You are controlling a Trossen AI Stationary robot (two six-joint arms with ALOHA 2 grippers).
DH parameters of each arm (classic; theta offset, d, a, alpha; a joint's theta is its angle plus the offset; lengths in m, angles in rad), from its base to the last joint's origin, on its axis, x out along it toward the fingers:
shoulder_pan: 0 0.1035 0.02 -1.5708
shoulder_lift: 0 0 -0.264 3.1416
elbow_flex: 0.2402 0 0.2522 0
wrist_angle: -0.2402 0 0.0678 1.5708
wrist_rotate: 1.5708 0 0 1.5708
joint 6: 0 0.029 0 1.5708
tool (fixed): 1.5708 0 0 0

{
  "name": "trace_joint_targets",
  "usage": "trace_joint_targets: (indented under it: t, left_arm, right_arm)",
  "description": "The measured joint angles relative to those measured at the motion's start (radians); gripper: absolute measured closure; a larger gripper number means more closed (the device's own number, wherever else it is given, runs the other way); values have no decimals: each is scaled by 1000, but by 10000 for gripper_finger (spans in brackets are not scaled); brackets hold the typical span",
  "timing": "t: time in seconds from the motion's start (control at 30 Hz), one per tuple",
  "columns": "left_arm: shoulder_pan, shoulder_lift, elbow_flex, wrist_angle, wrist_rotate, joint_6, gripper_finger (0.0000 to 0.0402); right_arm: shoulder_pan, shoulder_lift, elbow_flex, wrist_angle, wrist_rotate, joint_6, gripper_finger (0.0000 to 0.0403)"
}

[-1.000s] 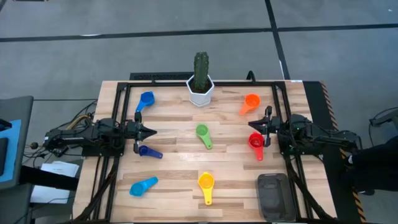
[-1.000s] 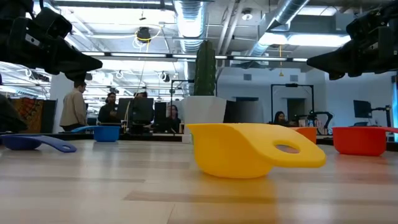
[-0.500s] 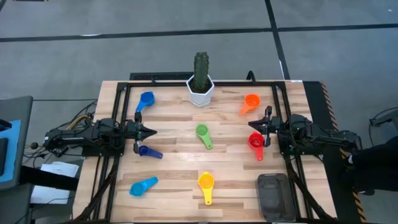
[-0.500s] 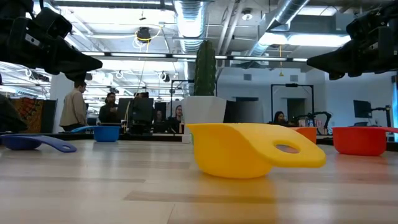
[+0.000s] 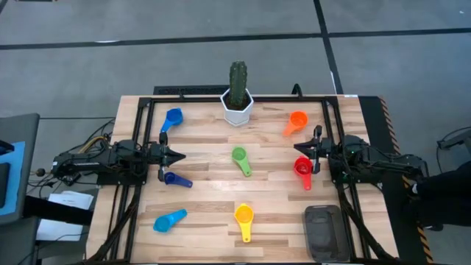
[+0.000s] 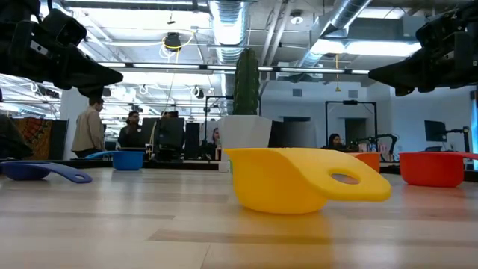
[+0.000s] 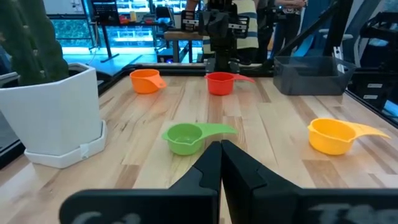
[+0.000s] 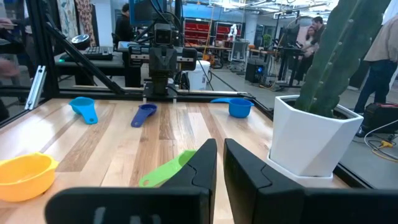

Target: Nest measuring cups in basket

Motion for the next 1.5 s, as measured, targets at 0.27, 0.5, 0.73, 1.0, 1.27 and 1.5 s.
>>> trace_joint_targets:
  t: [0.27, 0.5, 0.73, 1.0, 1.27, 1.5]
  left_arm:
    - [0, 0, 0, 0, 0, -2, 401]
    - [0, 0, 0, 0, 0, 0, 401]
    - [0, 0, 0, 3, -2, 25, 401]
    - [0, 0, 0, 12, -2, -65, 401]
    - [0, 0, 0, 13, -79, -433, 401]
    - [0, 0, 0, 49, -248, -537, 401]
  right_arm:
    - [0, 0, 0, 0, 0, 0, 349]
    - [0, 0, 0, 0, 0, 0, 349]
    - [0, 0, 0, 0, 0, 0, 349]
    - [0, 0, 0, 0, 0, 0, 349]
    - [0, 0, 0, 0, 0, 0, 349]
    - [-2, 0, 0, 1, 0, -93, 349]
